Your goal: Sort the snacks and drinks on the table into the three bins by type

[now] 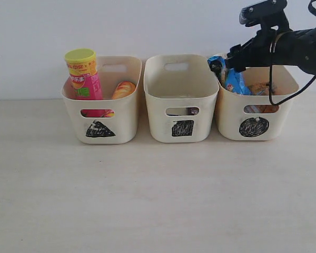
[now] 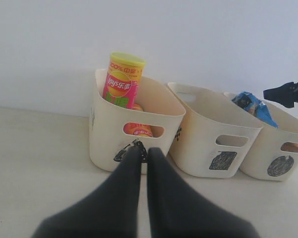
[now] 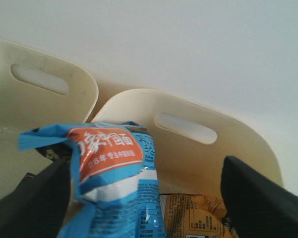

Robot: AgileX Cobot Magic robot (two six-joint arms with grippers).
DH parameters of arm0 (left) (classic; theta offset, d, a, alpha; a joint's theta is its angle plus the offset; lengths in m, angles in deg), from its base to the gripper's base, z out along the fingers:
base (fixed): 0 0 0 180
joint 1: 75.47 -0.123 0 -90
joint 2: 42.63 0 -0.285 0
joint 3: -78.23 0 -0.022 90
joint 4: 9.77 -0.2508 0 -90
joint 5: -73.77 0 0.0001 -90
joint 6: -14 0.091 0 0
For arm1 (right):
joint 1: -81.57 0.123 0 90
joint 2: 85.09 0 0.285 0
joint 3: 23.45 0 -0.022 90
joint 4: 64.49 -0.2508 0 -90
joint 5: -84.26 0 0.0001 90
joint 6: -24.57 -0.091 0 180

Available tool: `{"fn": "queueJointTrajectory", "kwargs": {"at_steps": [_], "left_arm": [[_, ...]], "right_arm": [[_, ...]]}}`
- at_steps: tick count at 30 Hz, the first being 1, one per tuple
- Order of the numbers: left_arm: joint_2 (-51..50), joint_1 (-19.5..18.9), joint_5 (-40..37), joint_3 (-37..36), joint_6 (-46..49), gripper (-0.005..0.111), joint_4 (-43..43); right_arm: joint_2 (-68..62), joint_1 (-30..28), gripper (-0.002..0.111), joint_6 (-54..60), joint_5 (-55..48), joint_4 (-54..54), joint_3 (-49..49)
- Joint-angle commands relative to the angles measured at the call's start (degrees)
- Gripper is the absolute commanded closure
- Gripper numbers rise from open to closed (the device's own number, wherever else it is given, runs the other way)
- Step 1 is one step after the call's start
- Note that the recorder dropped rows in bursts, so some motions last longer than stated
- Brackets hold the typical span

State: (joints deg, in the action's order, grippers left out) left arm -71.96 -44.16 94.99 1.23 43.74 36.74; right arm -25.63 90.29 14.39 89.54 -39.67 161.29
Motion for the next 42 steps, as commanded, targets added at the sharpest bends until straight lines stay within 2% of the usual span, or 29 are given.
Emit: {"fn": "queueJointTrajectory", "kwargs": {"at_steps": [1, 4, 6, 8, 9, 12, 15, 19, 23, 29, 33, 42], "left_arm": [[0.3, -0.1, 0.0, -0.2, 0.1, 0.103, -0.4], [0.3, -0.1, 0.0, -0.2, 0.1, 0.103, -0.4], [0.3, -0.1, 0.0, -0.2, 0.1, 0.103, -0.4], [0.3, -0.1, 0.0, -0.2, 0.1, 0.103, -0.5], [0.3, -0.1, 0.0, -0.2, 0.1, 0.103, -0.5], [0.3, -0.1, 0.1, -0.2, 0.1, 0.103, -0.5], [0.3, -0.1, 0.1, -0.2, 0.1, 0.103, -0.5], [0.3, -0.1, 0.1, -0.2, 0.1, 0.103, -0.5], [0.3, -0.1, 0.1, -0.2, 0.1, 0.103, -0.5], [0.3, -0.1, 0.1, -0.2, 0.4, 0.103, -0.5], [0.3, -0.1, -0.2, -0.2, 0.4, 0.103, -0.9], [0.3, -0.1, -1.3, -0.2, 0.4, 0.103, -0.9]], "right_arm": [[1.2, -0.3, 0.037, 0.2, -1.6, -0.4, 0.4], [3.1, -0.3, 0.052, -0.3, -4.6, -0.5, 0.4], [5.1, -0.3, 0.073, -0.9, -7.7, -0.5, 0.4], [7.1, -0.8, 0.103, -1.6, -11.5, -0.5, 0.4], [7.9, -1.1, 0.108, -2.3, -13.3, -0.5, 0.4], [10.1, -3.2, 0.108, -4.5, -20.2, -1.1, 0.1], [13.8, -5.9, 0.108, -4.8, -20.5, -2.0, -4.0], [21.2, -9.5, 0.108, -7.1, -13.2, -2.4, -14.6], [29.7, -12.3, 0.108, -10.0, -0.8, -2.5, -28.5], [42.6, -12.8, 0.108, -10.3, 14.2, -3.3, -44.9], [52.3, -12.8, 0.108, -10.4, 17.3, -3.6, -52.9], [78.0, -12.8, 0.108, -13.6, 17.6, -3.6, -70.9]]}}
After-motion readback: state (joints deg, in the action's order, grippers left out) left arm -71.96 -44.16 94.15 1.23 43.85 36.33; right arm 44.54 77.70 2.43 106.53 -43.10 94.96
